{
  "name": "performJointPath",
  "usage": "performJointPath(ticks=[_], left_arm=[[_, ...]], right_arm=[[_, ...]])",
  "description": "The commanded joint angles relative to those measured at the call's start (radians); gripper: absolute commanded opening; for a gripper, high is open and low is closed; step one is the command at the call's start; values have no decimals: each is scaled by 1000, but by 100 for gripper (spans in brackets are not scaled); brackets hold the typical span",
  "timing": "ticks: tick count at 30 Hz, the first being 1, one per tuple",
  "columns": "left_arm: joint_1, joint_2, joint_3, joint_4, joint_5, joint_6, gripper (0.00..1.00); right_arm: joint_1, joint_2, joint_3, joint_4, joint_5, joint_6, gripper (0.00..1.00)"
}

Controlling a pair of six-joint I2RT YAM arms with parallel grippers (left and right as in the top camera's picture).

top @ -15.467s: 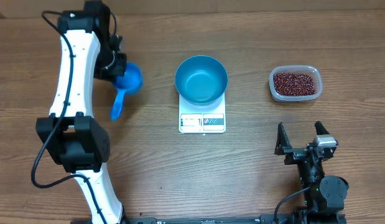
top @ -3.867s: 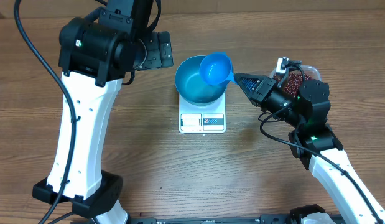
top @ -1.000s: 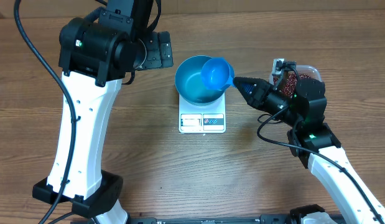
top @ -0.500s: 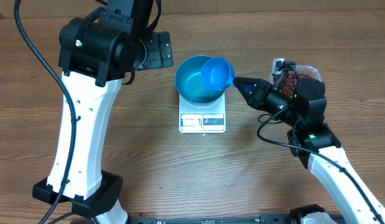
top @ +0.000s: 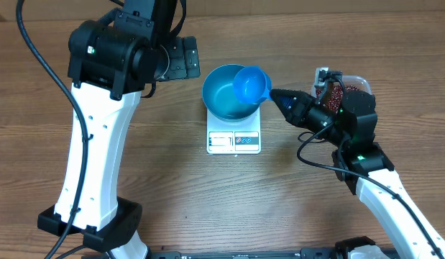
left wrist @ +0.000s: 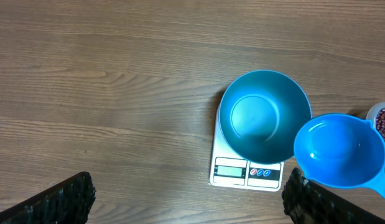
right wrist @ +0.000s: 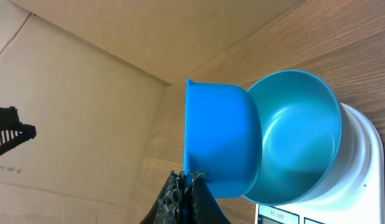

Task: Scoop item into bowl and weigh 150g on scale
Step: 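Carry the blue scoop with the right gripper toward the bean tub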

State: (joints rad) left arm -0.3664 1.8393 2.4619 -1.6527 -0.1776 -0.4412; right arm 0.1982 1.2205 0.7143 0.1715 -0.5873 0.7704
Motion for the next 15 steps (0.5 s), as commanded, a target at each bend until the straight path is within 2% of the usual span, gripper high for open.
performJointPath(ticks=[1,15], left_arm=[[2,0,15,4,-20,16,100],[2,0,15,4,-20,15,100]], right_arm=[[3,-15,21,3,10,-20,4],[4,-15,21,-47,1,-21,4]])
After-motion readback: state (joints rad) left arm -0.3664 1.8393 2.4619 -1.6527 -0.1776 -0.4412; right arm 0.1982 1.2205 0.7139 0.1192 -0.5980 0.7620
